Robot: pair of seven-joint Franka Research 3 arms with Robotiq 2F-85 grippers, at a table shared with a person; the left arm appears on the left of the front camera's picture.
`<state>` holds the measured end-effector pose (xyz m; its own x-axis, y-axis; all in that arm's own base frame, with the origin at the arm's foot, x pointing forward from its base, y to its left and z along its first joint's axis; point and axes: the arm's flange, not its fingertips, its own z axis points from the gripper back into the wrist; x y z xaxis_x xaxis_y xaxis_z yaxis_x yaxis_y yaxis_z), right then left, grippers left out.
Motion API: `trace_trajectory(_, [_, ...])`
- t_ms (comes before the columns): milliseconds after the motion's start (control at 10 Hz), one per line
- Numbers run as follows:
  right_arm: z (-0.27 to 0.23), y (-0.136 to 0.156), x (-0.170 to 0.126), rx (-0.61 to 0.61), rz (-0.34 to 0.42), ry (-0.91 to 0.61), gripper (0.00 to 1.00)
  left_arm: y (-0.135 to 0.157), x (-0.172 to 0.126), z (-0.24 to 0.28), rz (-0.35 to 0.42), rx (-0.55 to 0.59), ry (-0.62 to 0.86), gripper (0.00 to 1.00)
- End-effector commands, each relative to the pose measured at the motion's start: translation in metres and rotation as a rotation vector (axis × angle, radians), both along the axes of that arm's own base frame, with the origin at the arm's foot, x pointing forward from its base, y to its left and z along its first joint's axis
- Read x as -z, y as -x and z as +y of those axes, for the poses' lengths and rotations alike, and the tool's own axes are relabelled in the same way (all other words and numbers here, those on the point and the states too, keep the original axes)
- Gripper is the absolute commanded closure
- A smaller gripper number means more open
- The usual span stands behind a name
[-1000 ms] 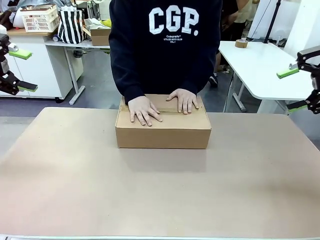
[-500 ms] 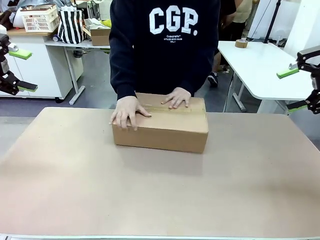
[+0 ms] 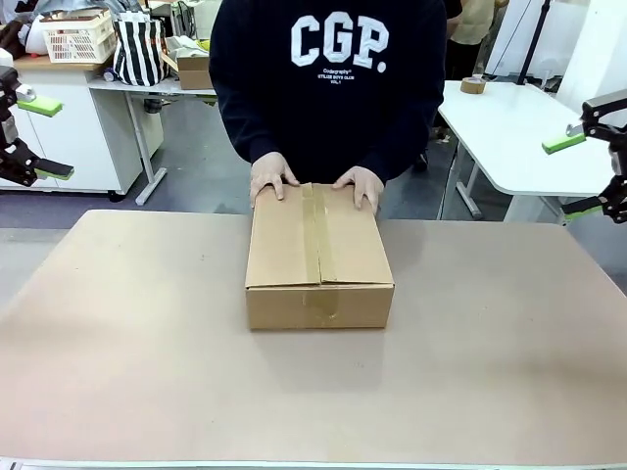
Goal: Pack the gift set into the box.
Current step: Press and hold the closed box until the human finishes sealing it.
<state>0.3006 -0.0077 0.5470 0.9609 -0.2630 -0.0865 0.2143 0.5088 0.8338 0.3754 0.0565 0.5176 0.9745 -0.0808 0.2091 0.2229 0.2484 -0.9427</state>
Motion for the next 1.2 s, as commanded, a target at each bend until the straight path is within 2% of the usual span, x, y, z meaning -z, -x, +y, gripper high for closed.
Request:
trace_trajectory(0, [-0.0017, -0.0007, -0.0014, -0.009, 0.002, 0.013, 0.0, 0.0029, -0.002, 0.0017, 0.013, 0.014, -0.009, 0.0])
trace_trajectory(1100, [-0.0017, -0.0007, -0.0014, -0.009, 0.002, 0.013, 0.0, 0.0029, -0.002, 0.0017, 0.013, 0.014, -0.009, 0.0])
